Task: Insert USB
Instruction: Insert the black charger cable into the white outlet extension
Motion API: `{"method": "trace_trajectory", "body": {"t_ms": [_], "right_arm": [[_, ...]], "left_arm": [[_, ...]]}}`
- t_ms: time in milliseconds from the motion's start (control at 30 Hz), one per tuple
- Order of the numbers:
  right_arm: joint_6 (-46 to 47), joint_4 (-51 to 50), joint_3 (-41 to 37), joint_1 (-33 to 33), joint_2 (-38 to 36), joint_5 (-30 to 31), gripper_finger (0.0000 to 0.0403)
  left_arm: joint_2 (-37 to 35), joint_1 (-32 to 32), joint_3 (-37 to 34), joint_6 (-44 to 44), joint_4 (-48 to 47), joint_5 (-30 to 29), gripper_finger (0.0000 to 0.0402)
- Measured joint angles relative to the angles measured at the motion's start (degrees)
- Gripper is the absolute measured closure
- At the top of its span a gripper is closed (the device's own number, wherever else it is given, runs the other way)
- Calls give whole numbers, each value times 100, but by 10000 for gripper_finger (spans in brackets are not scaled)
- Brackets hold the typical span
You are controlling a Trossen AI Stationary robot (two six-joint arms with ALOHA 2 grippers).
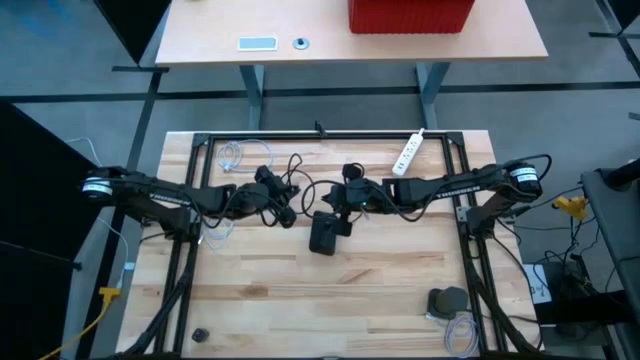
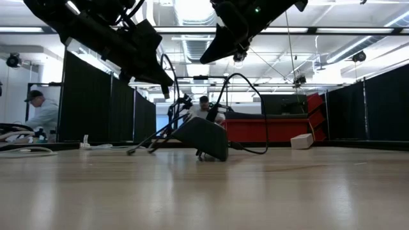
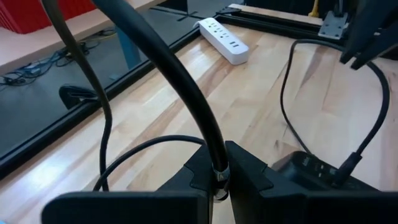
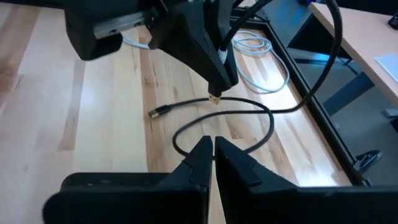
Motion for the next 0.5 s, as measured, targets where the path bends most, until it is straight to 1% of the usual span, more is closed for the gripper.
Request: {"method": "trace_trajectory", "body": {"t_ms": [300, 500], "right_arm": [[172, 259, -241, 26, 0, -66, 401], [193, 279, -254, 37, 0, -149, 400]], "left_arm": [[0, -51, 0, -68, 0, 0, 385], [0, -99, -2, -57, 1, 2, 385]]}}
